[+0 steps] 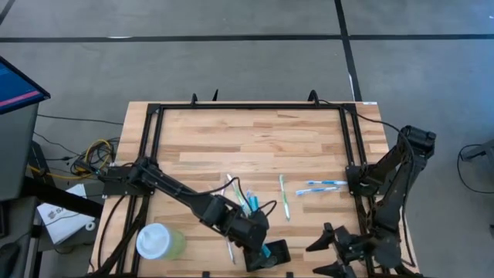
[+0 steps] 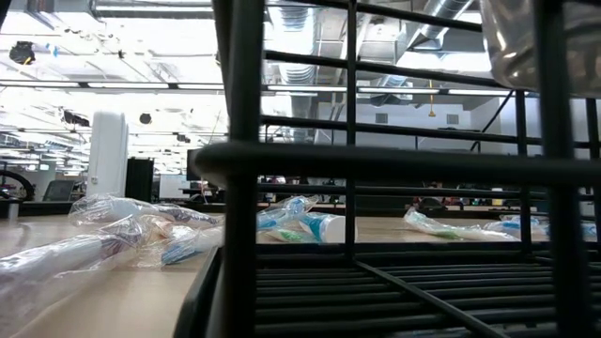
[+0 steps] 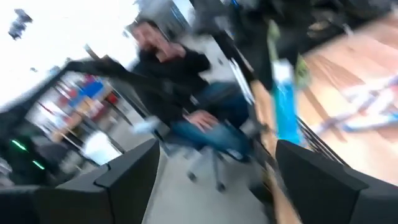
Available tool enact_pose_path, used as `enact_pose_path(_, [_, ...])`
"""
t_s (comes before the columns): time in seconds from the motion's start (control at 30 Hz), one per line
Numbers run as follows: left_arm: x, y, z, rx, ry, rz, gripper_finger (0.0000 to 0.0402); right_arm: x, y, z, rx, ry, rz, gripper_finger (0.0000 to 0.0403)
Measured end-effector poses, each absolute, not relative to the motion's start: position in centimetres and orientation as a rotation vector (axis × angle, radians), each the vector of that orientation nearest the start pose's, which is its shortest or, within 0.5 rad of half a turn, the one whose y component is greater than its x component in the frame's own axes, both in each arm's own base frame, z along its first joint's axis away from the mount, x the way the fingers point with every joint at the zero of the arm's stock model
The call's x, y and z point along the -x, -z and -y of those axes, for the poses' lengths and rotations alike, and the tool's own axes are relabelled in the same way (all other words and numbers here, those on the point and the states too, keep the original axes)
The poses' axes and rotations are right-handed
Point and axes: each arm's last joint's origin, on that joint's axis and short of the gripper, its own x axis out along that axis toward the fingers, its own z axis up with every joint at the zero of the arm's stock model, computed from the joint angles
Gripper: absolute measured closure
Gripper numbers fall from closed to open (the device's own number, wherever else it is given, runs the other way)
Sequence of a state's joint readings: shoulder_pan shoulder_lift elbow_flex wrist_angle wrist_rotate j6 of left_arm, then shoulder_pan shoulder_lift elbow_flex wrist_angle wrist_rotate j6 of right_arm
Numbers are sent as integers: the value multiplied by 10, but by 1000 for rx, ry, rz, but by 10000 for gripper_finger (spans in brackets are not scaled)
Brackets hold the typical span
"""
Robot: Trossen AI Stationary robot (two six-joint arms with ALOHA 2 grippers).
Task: Pick & Place toothbrushing station
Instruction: Put the right blue mouthwash into the black wire organizer
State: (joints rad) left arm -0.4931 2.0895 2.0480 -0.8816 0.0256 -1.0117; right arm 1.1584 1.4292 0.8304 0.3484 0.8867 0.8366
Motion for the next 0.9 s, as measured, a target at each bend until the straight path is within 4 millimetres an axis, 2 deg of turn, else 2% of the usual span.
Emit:
enact_pose_path(0.3, [-402, -304, 217, 638, -30, -1022, 310, -147, -225, -255, -558, -183, -553, 91])
enact_pose_path(0.47, [-407, -294, 217, 600, -27, -1037, 310, -160, -223, -246, -496, -150, -559, 91])
enact_pose_path(0.57, [-409, -292, 217, 596, -22, -1035, 310, -165, -220, -240, -390, -130, -563, 91])
enact_pose_path(0.7, [-412, -282, 219, 585, -30, -1056, 310, -163, -213, -233, -272, -114, -629, 91])
enact_pose_path(0.9, [-414, -274, 221, 556, -32, -1078, 310, -161, -199, -233, -254, -90, -735, 91])
